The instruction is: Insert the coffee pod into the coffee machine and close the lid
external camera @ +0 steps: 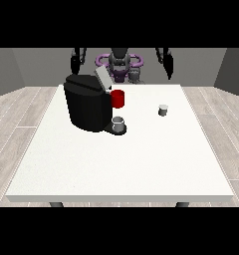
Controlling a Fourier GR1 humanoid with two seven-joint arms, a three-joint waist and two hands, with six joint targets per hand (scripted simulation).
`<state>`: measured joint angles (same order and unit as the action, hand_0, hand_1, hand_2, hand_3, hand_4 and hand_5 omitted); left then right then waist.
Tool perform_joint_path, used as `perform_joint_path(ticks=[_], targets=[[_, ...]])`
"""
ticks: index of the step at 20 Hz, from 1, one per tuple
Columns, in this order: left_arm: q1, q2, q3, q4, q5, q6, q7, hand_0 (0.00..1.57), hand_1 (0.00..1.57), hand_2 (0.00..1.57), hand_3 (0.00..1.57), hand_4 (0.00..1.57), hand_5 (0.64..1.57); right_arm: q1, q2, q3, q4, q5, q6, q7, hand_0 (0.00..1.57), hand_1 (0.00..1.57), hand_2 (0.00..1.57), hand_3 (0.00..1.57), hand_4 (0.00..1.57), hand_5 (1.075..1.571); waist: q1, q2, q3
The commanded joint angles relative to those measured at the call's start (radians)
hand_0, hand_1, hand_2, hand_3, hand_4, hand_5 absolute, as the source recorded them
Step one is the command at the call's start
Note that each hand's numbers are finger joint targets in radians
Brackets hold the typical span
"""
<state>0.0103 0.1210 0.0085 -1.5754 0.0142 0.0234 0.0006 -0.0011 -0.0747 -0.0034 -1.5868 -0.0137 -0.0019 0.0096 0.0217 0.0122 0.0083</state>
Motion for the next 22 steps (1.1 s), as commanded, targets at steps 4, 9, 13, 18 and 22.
perform_joint_path(ticks=[4, 9, 13, 18, 22], targets=[[-0.036, 0.057, 0.055, 0.041, 0.057, -0.118, -0.124, 0.0, 0.0, 0.0, 0.0, 0.21, 1.571, -0.001, -0.018, -0.012, 0.054, 0.0, 0.03, -0.015, 0.0, 0.0, 0.0, 0.0, 0.13, 1.571, -0.017, -0.001, -0.0084], [-0.099, 0.192, 0.122, 0.101, 0.0, -0.144, -0.142, 0.0, 0.0, 0.0, 0.0, 0.0, 1.571, -0.024, 0.041, -0.063, -0.021, -0.014, -0.072, -0.077, 0.0, 0.0, 0.0, 0.0, 0.09, 1.571, -0.103, 0.013, -0.0085], [-0.215, 0.253, 0.17, 0.213, 0.02, -0.192, -0.088, 0.0, 0.0, 0.0, 0.0, 0.0, 1.571, -0.069, 0.036, -0.055, -0.02, -0.025, -0.052, -0.083, 0.0, 0.0, 0.0, 0.0, 0.22, 1.571, -0.132, 0.068, -0.0084], [-0.314, 0.303, 0.215, 0.393, 0.01, -0.212, -0.12, 0.0, 0.0, 0.0, 0.0, 0.0, 1.571, -0.085, 0.04, -0.018, -0.052, -0.002, -0.05, -0.088, 0.0, 0.0, 0.0, 0.0, 0.18, 1.571, -0.194, 0.145, -0.0087], [-0.407, 0.363, 0.242, 0.516, 0.002, -0.24, -0.087, 0.0, 0.0, 0.0, 0.0, 0.0, 1.571, -0.111, 0.074, 0.051, -0.08, 0.018, -0.091, -0.095, 0.0, 0.0, 0.0, 0.0, 0.19, 1.571, -0.218, 0.193, -0.0088]])
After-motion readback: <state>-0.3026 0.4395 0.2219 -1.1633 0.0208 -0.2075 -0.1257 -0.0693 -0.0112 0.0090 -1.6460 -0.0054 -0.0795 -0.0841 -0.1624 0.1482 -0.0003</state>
